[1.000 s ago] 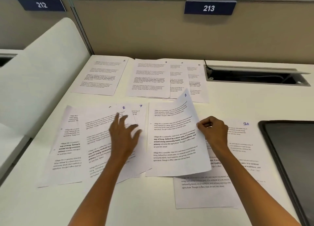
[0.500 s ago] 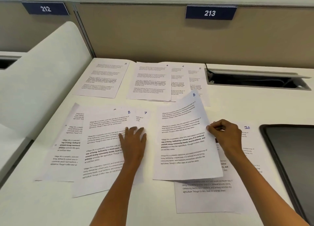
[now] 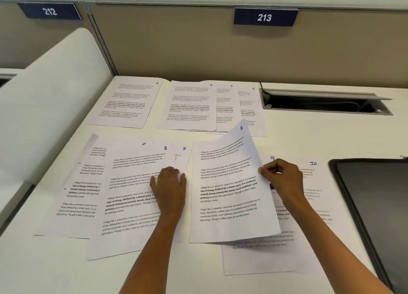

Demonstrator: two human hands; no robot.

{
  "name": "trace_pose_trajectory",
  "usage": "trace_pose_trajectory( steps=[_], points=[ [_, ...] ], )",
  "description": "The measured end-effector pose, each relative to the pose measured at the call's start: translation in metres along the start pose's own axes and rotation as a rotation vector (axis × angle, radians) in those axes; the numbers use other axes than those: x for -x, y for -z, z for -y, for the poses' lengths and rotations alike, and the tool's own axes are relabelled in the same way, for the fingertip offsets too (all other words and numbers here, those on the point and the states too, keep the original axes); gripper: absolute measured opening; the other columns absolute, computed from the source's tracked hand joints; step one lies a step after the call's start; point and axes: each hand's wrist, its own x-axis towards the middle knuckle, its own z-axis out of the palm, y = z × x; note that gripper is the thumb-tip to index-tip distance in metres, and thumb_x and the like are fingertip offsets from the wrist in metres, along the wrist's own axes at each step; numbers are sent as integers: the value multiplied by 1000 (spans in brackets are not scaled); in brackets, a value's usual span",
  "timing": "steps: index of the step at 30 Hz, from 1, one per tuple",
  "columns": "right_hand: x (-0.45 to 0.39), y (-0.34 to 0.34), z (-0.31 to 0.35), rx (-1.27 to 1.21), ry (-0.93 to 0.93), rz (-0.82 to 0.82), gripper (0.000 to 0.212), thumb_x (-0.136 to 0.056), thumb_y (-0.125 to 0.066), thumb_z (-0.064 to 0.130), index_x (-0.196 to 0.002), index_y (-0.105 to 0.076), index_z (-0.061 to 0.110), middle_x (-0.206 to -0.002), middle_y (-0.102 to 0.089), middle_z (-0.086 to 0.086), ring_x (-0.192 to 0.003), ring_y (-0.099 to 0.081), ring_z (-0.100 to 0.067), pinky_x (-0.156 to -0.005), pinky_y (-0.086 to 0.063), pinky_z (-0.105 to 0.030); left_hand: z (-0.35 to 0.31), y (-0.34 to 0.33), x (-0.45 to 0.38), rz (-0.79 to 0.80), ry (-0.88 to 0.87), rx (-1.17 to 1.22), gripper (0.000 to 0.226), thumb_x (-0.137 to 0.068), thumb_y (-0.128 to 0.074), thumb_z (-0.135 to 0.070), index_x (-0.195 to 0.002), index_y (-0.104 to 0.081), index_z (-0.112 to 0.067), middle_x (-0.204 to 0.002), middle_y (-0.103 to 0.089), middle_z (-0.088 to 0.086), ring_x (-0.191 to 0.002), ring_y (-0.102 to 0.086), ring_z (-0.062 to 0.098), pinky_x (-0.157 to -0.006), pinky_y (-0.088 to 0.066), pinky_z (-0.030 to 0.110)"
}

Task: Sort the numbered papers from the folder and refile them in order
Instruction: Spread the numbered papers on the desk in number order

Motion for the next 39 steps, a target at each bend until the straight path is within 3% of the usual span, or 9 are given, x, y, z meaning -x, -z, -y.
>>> trace_pose_trajectory(
  steps=[5, 9, 15, 18, 20, 24, 31, 35, 39],
  points=[
    [6, -11, -2, 28, 2, 20, 14, -79, -74, 7, -72, -65, 14, -75, -65, -2, -69, -62, -13, -54, -54, -27, 2, 1, -4, -48, 37, -45, 17, -76, -77, -25, -85, -74, -11, -97, -63, 9, -99, -53, 30, -83, -38, 49],
    [10, -21, -1, 13, 3, 29, 14, -80, -74, 6, -73, -64, 13, -73, -64, -1, -66, -61, -12, -48, -50, -21, 1, 0, -9, -79, 12, -28, 11, -76, -76, -22, -74, -72, -12, -108, -61, 8, -116, -47, 29, -92, -29, 53],
    [6, -13, 0, 5, -13, -31, 10, -80, -72, 5, -75, -66, 10, -71, -64, 1, -63, -59, -10, -49, -44, -19, 3, 3, -24, -17, -16, -47, 26, -73, -78, -31, -66, -63, -12, -108, -61, 12, -119, -49, 34, -96, -24, 56],
    [2, -5, 0, 1, -13, -34, 13, -80, -73, 5, -72, -65, 12, -71, -63, 0, -63, -58, -11, -51, -44, -20, 1, 2, -41, 31, -81, -71, 32, -71, -78, -39, -79, -64, -10, -104, -60, 11, -110, -50, 34, -91, -28, 48],
    [0, -3, 0, 7, -18, -22, 14, -79, -73, 5, -71, -65, 12, -71, -63, -1, -63, -58, -10, -50, -46, -20, -5, 0, -56, 127, -152, -26, 39, -76, -75, -37, -101, -66, -8, -109, -58, 12, -108, -49, 36, -87, -34, 46],
    [-3, -2, 1, 10, -15, 5, 14, -79, -74, 5, -71, -65, 12, -71, -63, -2, -64, -59, -12, -51, -48, -22, -18, 2, -83, 462, -177, 3, 61, -88, -62, -33, -142, -40, -14, -134, -39, 13, -118, -39, 35, -99, -33, 39],
    [-6, -3, 1, -7, -14, 50, 15, -78, -75, 5, -70, -64, 12, -70, -63, -3, -62, -58, -14, -51, -53, -24, -23, 3, -100, 508, -70, 150, 31, -85, -67, -17, -115, -60, -11, -118, -43, 15, -105, -53, 31, -86, -37, 30],
    [-14, 6, 1, -22, -15, 24, 15, -78, -75, 6, -70, -64, 12, -71, -64, -5, -65, -60, -16, -55, -54, -28, -23, 3, -102, 473, -47, 143, 35, -89, -62, -16, -123, -56, -12, -121, -42, 15, -105, -53, 30, -89, -38, 32],
    [-19, 14, -4, -37, -19, 38, 11, -78, -75, 4, -73, -65, 8, -72, -64, -6, -65, -60, -18, -50, -49, -22, -22, 0, -105, 477, -60, 145, 30, -89, -62, -18, -119, -60, -15, -112, -40, 12, -102, -54, 28, -87, -37, 30]
  ],
)
